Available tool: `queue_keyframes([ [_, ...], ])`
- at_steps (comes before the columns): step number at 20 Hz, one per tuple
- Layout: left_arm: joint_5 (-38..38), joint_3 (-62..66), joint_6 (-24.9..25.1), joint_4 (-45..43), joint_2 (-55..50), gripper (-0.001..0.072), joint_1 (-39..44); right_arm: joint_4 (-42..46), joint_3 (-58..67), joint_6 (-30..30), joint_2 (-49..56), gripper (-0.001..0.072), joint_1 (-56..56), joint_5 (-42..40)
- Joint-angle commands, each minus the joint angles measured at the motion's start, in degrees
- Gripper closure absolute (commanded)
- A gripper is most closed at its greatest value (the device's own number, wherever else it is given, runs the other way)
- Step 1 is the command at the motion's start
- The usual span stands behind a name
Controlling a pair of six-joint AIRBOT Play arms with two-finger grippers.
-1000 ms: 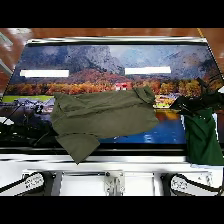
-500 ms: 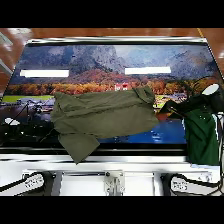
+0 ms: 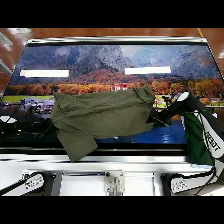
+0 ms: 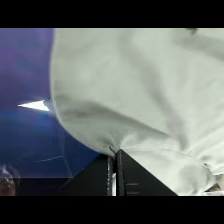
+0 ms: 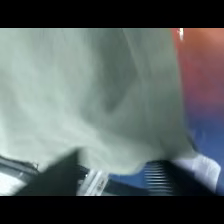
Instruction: Fold the shirts.
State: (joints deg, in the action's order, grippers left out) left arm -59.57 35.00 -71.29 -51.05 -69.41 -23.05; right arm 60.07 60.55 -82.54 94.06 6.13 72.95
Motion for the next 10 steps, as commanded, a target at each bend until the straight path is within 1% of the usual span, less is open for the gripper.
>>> queue_keyframes([
  [1, -0.2, 2.6, 0.2, 0.1, 2.6, 0.0667, 0.0, -0.7, -0.1, -2.8, 1.3, 0.0649, -2.4, -3.7],
  [3, -0.2, 6.6, 0.2, 0.1, 4.7, 0.0668, 0.0, -1.1, 0.9, -0.3, -1.3, 0.0647, -2.3, -3.4],
  [5, -0.2, 12.6, 0.2, 0.1, 8.4, 0.0668, 0.0, -0.9, 3.6, 3.0, -6.9, 0.0648, -2.3, -3.1],
  [8, -0.2, 26.2, 0.2, 0.1, 16.2, 0.0668, 0.0, -0.9, 12.7, 8.4, -19.5, 0.0647, -2.3, -3.1],
  [10, -0.2, 38.5, 0.2, 0.1, 21.9, 0.0667, 0.0, -0.6, 21.0, 9.5, -28.9, 0.0647, -2.3, -5.6],
])
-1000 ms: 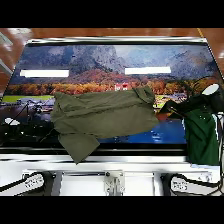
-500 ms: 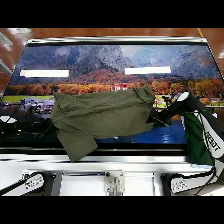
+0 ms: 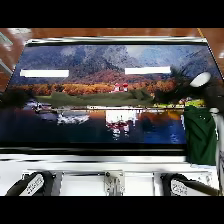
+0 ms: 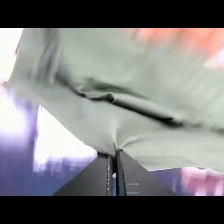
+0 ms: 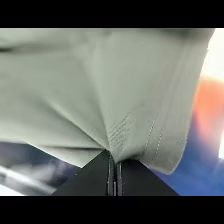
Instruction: Fold the shirts.
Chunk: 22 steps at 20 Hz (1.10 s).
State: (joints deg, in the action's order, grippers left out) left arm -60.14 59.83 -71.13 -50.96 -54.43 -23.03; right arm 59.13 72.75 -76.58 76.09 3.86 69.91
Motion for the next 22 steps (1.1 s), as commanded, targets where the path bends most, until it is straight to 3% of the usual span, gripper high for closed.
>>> queue_keyframes([
  [1, 0.6, 19.6, 0.0, 0.0, 9.2, 0.0667, 0.0, 1.0, 12.9, 3.5, -15.5, 0.0647, 0.0, -4.9],
  [5, 3.3, 40.6, -0.1, -0.2, 16.2, 0.0667, 0.0, 5.3, 23.8, 3.3, -32.1, 0.0647, 0.0, -16.2],
  [8, 4.0, 48.0, -1.8, -3.2, 20.2, 0.0667, 0.0, 10.7, 25.4, 0.3, -40.8, 0.0647, 0.0, -16.2],
  [12, 1.6, 48.8, -8.2, -10.2, 24.2, 0.0667, 0.0, 17.3, 25.4, -3.4, -46.0, 0.0647, 0.0, -6.0],
  [18, -9.9, 48.5, -7.7, -10.2, 25.0, 0.0667, 0.0, 19.9, 25.4, -3.6, -45.3, 0.0646, 0.0, 11.1],
  [22, -15.8, 41.3, -5.0, -10.2, 24.8, 0.0667, 0.0, 22.4, 25.0, -4.5, -39.5, 0.0647, 0.0, 19.1],
])
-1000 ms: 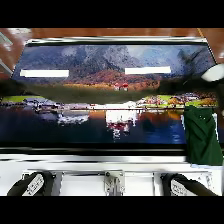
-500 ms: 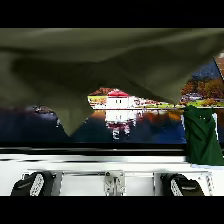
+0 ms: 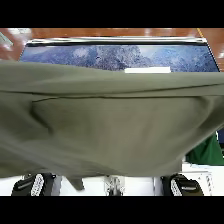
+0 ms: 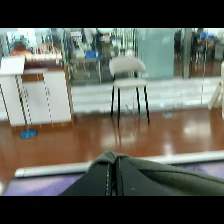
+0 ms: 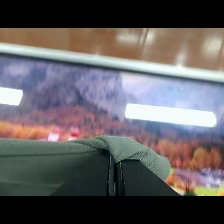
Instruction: Fold the shirts.
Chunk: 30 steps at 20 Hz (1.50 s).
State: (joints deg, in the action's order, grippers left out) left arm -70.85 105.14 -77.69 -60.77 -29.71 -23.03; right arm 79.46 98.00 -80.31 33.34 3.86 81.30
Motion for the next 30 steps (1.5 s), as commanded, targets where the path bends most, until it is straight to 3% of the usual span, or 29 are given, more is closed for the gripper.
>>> queue_keyframes([
  [1, -5.4, -7.4, 1.6, -0.5, 0.0, 0.0668, 0.0, 2.1, -1.1, -1.7, 5.5, 0.0647, 0.0, 9.1],
  [5, -3.3, -26.3, 1.6, -0.5, -0.7, 0.0667, 0.0, 1.0, -14.1, -6.3, 15.6, 0.0647, 0.0, 7.3],
  [10, 9.4, -45.9, 2.8, 1.3, -12.0, 0.0667, 0.0, -4.8, -29.7, -6.6, 31.6, 0.0647, -0.1, -20.2],
  [13, 16.3, -47.1, 8.3, 5.6, -25.0, 0.0667, 1.9, -15.9, -29.7, -2.5, 42.5, 0.0647, -0.1, -34.1],
  [15, 23.6, -46.7, 16.1, 11.5, -34.0, 0.0667, 5.5, -20.9, -29.7, -2.5, 48.5, 0.0647, -0.4, -44.0],
  [17, 30.4, -45.5, 17.2, 12.6, -41.7, 0.0667, 9.4, -21.9, -29.7, -0.9, 52.7, 0.0647, -1.6, -52.7],
  [20, 39.3, -43.6, 17.2, 12.9, -50.0, 0.0667, 13.5, -21.9, -29.7, 9.2, 57.0, 0.0647, -4.5, -65.1],
  [22, 45.6, -42.9, 17.2, 12.9, -53.4, 0.0667, 15.3, -22.0, -29.7, 12.0, 59.1, 0.0646, -5.7, -71.1],
  [26, 53.3, -42.9, 17.0, 12.9, -56.9, 0.0667, 17.6, -22.0, -29.7, 12.0, 62.4, 0.0647, -5.7, -72.6],
  [30, 45.9, -42.9, 16.6, 12.8, -56.9, 0.0667, 17.6, -21.9, -29.5, 11.8, 62.1, 0.0647, -5.7, -66.0],
])
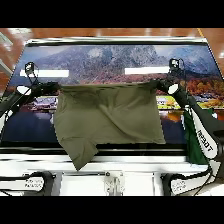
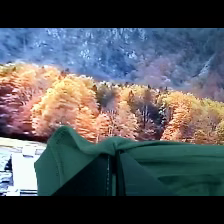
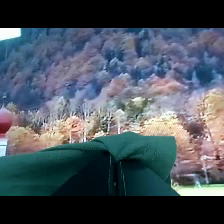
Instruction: Fold the shirts.
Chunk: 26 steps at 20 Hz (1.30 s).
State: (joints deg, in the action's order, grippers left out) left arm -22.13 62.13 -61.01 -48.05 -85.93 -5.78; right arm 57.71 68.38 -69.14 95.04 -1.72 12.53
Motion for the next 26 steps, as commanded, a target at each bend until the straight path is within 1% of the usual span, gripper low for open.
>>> queue_keyframes([
  [1, -6.0, 0.1, -0.1, 0.1, 0.1, 0.0667, -0.1, -0.2, 0.1, 0.7, -0.5, 0.0646, 0.2, 4.9],
  [3, -15.1, 0.1, -0.1, -0.1, 1.4, 0.0667, -1.4, 0.4, 0.1, 0.6, -2.4, 0.0647, 2.0, 13.2],
  [5, -26.3, 0.1, -0.7, -1.8, 2.2, 0.0668, -3.4, 1.7, 0.1, -1.1, -3.4, 0.0647, 4.9, 24.5],
  [6, -31.2, 0.1, -5.1, -4.6, 2.0, 0.0668, -4.3, 1.7, 0.1, -2.4, -3.3, 0.0647, 6.4, 29.9],
  [7, -34.9, 0.1, -11.1, -8.1, 1.4, 0.0669, -4.8, 2.4, 0.1, -4.1, -3.1, 0.0647, 7.5, 33.2],
  [8, -38.3, 0.1, -14.6, -11.1, 0.7, 0.0668, -5.0, 3.0, 0.1, -6.4, -2.5, 0.0647, 8.3, 35.6],
  [10, -42.1, 0.1, -17.0, -13.8, -1.3, 0.0669, -4.8, 3.2, 0.1, -9.0, -1.0, 0.0647, 8.7, 38.9],
  [12, -42.4, 0.1, -19.5, -13.7, -3.1, 0.0669, -4.8, 3.2, 0.1, -10.2, 0.2, 0.0647, 8.2, 41.6],
  [13, -42.4, 0.1, -19.9, -13.7, -3.7, 0.0668, -4.9, 3.2, 0.1, -10.2, 0.6, 0.0647, 7.9, 42.7],
  [14, -42.5, 0.1, -19.9, -13.5, -3.9, 0.0667, -5.0, 3.2, 0.1, -10.1, 0.6, 0.0615, 7.6, 43.1],
  [15, -43.0, 0.3, -20.8, -12.9, -3.8, 0.061, -5.2, 3.1, 0.1, -9.9, 0.3, 0.0455, 7.6, 43.2],
  [16, -44.6, 1.4, -20.7, -12.6, -3.8, 0.0387, -5.7, 2.6, 0.4, -9.8, -0.4, 0.0244, 8.1, 44.5],
  [17, -47.6, 3.2, -20.7, -12.7, -3.8, 0.0243, -6.6, 2.9, 1.2, -9.3, -1.5, 0.0194, 8.7, 46.3],
  [19, -55.0, 7.6, -20.5, -13.1, -3.2, 0.0233, -9.6, 4.0, 3.5, -8.0, -4.9, 0.0194, 11.1, 51.4],
  [20, -58.8, 9.2, -19.8, -13.3, -2.1, 0.0233, -11.6, 5.9, 4.6, -7.9, -7.1, 0.0194, 12.6, 54.2],
  [22, -64.4, 8.8, -17.5, -14.2, 1.8, 0.0233, -15.8, 13.2, 5.2, -8.0, -12.1, 0.0194, 16.4, 61.9],
  [24, -67.1, 2.7, -13.7, -14.1, 7.6, 0.0232, -20.2, 19.3, 3.9, -7.4, -15.8, 0.0194, 21.3, 70.6],
  [25, -66.4, -3.1, -13.0, -13.9, 10.9, 0.023, -22.2, 19.3, 1.8, -6.1, -17.5, 0.0194, 24.4, 73.6],
  [26, -64.2, -10.6, -12.3, -13.3, 14.6, 0.0191, -24.0, 18.3, -0.7, -5.6, -18.9, 0.0194, 27.2, 75.0],
])
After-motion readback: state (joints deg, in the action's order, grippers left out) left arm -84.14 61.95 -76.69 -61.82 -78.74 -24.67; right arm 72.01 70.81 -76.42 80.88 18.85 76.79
